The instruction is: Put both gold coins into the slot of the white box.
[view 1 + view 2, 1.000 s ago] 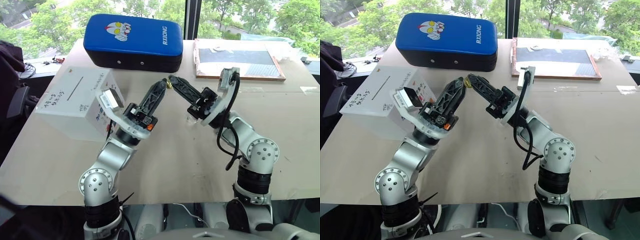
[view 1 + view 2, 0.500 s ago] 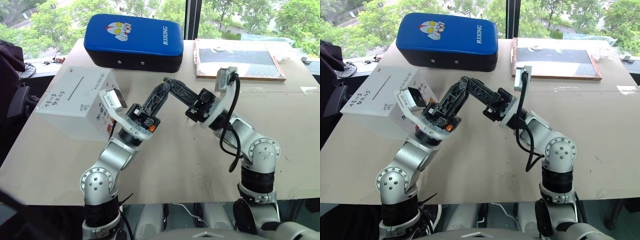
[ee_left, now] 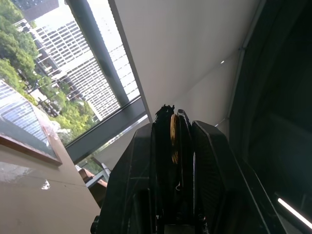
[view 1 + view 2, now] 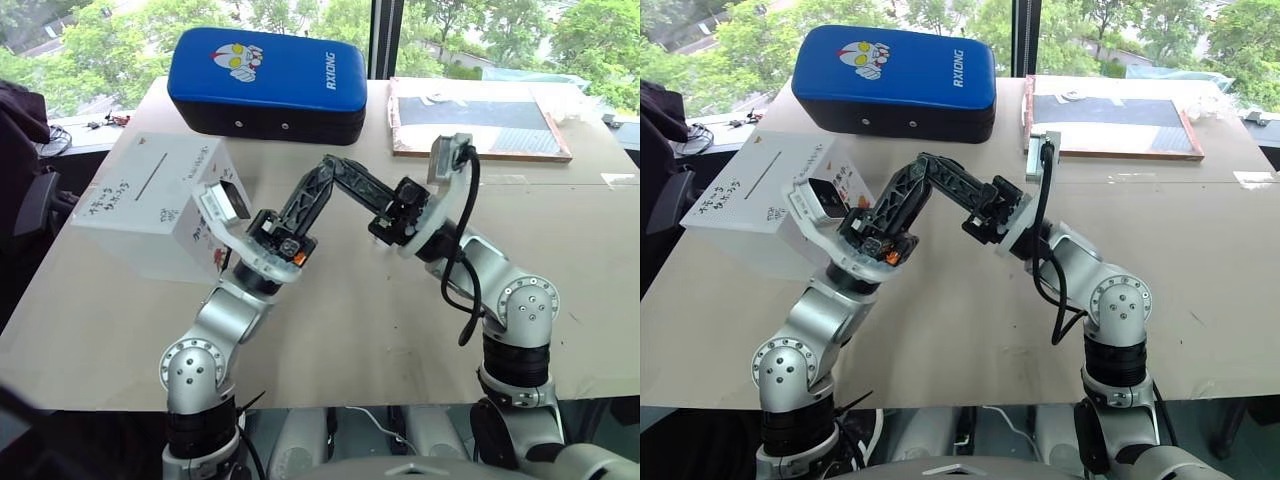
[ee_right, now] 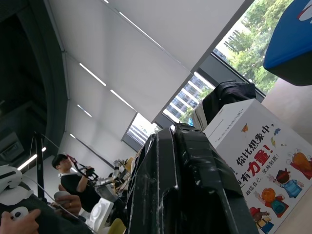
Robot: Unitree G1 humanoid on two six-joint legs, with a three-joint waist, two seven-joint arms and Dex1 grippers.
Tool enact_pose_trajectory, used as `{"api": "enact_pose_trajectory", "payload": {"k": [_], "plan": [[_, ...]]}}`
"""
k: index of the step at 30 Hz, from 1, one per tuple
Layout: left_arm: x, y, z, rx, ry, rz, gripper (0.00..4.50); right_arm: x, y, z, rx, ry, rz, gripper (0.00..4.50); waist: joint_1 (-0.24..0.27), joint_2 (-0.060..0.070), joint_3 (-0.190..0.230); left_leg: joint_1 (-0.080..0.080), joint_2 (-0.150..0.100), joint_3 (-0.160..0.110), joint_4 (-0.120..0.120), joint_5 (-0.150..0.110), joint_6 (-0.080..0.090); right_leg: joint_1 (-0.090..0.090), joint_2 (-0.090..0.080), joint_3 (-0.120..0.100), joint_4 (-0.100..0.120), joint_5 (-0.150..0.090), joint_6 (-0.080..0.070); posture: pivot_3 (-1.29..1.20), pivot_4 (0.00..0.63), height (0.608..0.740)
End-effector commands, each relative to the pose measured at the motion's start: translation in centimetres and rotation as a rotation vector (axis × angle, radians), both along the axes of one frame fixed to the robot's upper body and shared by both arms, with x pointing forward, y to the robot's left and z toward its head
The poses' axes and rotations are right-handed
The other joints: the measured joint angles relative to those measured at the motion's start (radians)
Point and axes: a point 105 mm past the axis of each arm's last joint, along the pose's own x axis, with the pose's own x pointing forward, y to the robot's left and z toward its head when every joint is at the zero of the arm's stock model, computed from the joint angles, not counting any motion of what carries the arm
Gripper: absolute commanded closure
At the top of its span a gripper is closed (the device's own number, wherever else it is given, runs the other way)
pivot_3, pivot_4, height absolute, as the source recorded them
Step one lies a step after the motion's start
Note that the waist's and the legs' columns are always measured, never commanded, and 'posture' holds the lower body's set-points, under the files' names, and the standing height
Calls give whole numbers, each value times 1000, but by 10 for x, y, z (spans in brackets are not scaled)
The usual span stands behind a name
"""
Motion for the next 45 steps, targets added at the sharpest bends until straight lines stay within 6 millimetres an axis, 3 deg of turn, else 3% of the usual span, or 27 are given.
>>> {"api": "enact_pose_trajectory", "payload": {"k": [1, 3, 11, 12, 13, 15, 17, 33, 36, 45], "plan": [[-5, 3, 9, -31, -29, 21, 2307, -4, -4, 11, 42, -27, -6, 4500, 0, 0, 0, 0, 0, 0, 0, 0, 0, 0, 0, 0, 0, 0, 0, 0, 150, 740], [-6, 7, 12, -60, -34, 22, 1561, -3, -5, 11, 48, -21, -11, 4500, 0, 0, 0, 0, 0, 0, 0, 0, 0, 0, 0, 0, -1, 0, 0, 0, 150, 740], [-10, 7, 12, -81, -25, -2, 1561, -1, -7, 12, 76, 6, -17, 4500, 0, 0, 0, -1, 0, -1, 0, 0, 0, 0, 0, 0, -2, 0, 0, 0, 150, 740], [-10, 7, 11, -80, -24, -4, 2055, -1, -7, 12, 76, 6, -16, 4500, 0, 0, 0, -1, 0, -1, 0, 0, 0, 0, 0, 0, -2, 0, 0, 0, 150, 740], [-10, 7, 11, -80, -23, -5, 2072, -1, -7, 12, 76, 6, -14, 4500, 0, 0, 0, -1, 0, -1, 0, 0, 0, 0, 0, 0, -2, 0, 0, 0, 150, 740], [-10, 6, 10, -74, -19, -11, 2635, -3, -6, 13, 75, -1, -1, 4500, 0, 0, 0, -1, 0, -1, 0, 0, 0, 0, 0, 0, -2, 0, 0, 0, 150, 740], [-10, 6, 9, -69, -17, -17, 3610, -5, -5, 13, 74, -6, 11, 4500, 0, 0, 0, -1, 0, -1, 0, 0, 0, 0, 0, 0, -2, 0, 0, 0, 150, 740], [-12, -1, 2, -40, -2, -64, 3610, -11, -1, 11, 47, -11, 53, 4500, 0, 0, 0, -2, 0, -1, -1, 0, 0, 0, 0, 1, -3, 0, 0, 0, 150, 740], [-12, 1, 1, -44, -2, -59, 4474, -11, -2, 11, 47, -8, 49, 4500, 0, 0, 0, -2, 0, -1, -1, 0, 0, 0, 0, 1, -3, 0, 0, 0, 150, 740], [-12, -2, 1, -30, -9, -61, 4474, -11, -2, 10, 29, -21, 49, 4500, 0, 0, 0, -4, 0, -2, -1, 0, 0, -1, 0, 1, -5, 0, 0, 0, 150, 740]]}}
